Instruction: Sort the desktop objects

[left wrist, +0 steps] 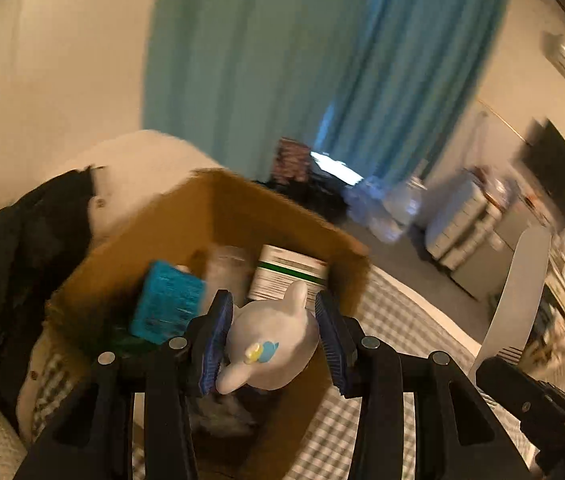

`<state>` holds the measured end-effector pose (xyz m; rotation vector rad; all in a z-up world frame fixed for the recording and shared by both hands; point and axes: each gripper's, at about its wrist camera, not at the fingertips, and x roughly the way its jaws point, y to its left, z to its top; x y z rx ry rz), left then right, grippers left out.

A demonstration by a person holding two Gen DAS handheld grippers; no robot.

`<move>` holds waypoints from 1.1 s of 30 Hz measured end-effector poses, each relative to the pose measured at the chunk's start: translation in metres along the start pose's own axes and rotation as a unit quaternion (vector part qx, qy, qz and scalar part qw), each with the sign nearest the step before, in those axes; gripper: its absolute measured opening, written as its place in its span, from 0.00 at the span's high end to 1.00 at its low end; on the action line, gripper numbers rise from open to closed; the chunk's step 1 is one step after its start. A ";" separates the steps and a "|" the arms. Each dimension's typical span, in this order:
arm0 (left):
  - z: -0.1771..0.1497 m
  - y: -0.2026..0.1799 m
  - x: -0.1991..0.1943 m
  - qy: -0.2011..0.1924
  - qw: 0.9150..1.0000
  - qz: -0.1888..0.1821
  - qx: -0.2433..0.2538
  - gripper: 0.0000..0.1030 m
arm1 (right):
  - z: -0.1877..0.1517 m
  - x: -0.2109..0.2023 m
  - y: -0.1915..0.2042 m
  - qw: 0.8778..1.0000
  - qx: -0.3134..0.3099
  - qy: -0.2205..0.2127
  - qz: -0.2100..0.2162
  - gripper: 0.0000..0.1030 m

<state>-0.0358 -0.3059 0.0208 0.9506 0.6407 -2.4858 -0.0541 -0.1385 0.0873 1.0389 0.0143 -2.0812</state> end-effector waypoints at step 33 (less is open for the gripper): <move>-0.041 -0.044 -0.031 -0.090 0.982 -0.040 0.159 0.00 | -0.049 -0.058 -0.046 0.947 0.087 -0.177 -0.253 0.00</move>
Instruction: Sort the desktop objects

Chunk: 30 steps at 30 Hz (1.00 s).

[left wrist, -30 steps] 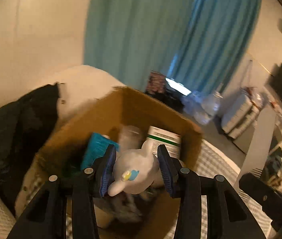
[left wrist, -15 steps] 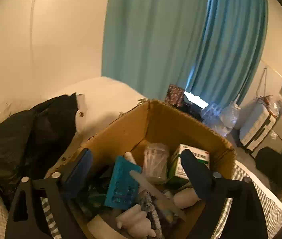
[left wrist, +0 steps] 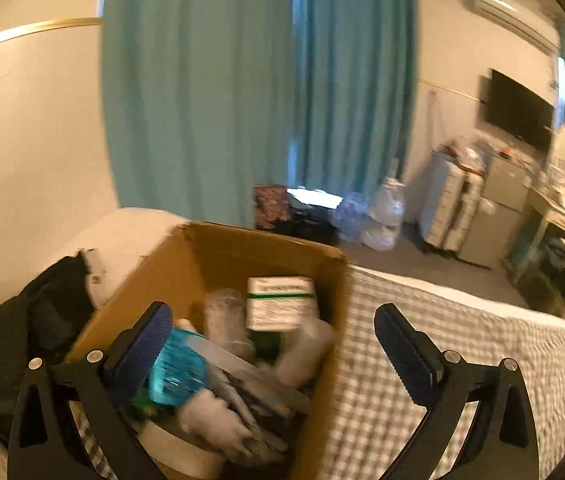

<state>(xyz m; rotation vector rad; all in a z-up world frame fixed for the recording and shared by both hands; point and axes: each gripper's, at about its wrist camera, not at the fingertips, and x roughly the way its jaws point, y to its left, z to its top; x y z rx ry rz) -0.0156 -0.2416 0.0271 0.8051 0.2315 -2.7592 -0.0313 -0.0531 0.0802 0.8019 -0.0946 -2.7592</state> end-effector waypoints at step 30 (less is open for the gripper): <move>-0.066 -0.105 -0.024 0.074 0.988 -0.039 0.131 0.00 | -0.083 -0.008 -0.091 0.990 0.024 0.094 -0.104 0.00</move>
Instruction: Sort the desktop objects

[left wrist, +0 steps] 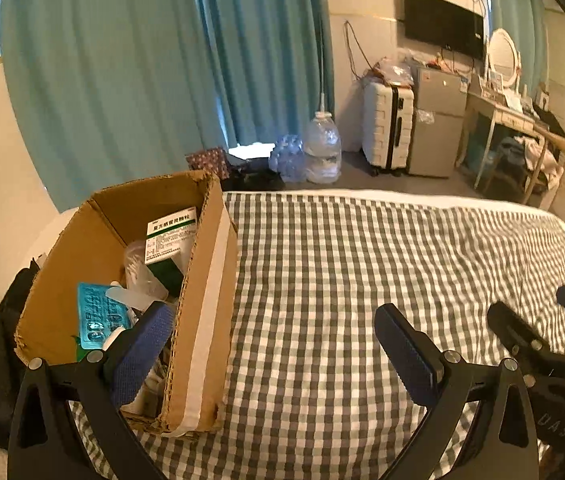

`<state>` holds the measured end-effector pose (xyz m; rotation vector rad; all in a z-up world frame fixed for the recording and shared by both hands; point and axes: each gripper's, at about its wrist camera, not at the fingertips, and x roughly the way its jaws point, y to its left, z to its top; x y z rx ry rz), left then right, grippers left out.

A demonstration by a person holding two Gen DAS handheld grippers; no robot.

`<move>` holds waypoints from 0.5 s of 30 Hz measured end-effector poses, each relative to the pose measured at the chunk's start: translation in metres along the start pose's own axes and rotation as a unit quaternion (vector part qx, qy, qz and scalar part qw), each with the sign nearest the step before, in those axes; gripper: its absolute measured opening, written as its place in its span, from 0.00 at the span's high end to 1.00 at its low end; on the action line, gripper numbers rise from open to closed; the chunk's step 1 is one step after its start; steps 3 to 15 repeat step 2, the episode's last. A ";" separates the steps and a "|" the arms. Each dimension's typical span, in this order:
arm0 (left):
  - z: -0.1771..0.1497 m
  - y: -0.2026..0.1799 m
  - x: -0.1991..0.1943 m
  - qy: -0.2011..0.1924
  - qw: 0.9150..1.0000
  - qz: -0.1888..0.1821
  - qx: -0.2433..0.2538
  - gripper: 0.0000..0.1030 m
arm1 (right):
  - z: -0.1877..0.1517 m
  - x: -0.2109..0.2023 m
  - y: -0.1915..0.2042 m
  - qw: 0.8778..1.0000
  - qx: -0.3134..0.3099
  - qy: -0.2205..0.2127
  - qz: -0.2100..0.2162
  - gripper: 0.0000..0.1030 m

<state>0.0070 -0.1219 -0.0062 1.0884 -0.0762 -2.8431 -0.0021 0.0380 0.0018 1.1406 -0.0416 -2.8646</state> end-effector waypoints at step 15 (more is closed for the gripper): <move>0.002 0.003 -0.001 -0.009 1.000 0.021 -0.007 0.00 | -0.003 -0.001 0.002 1.000 0.001 0.004 0.002 0.00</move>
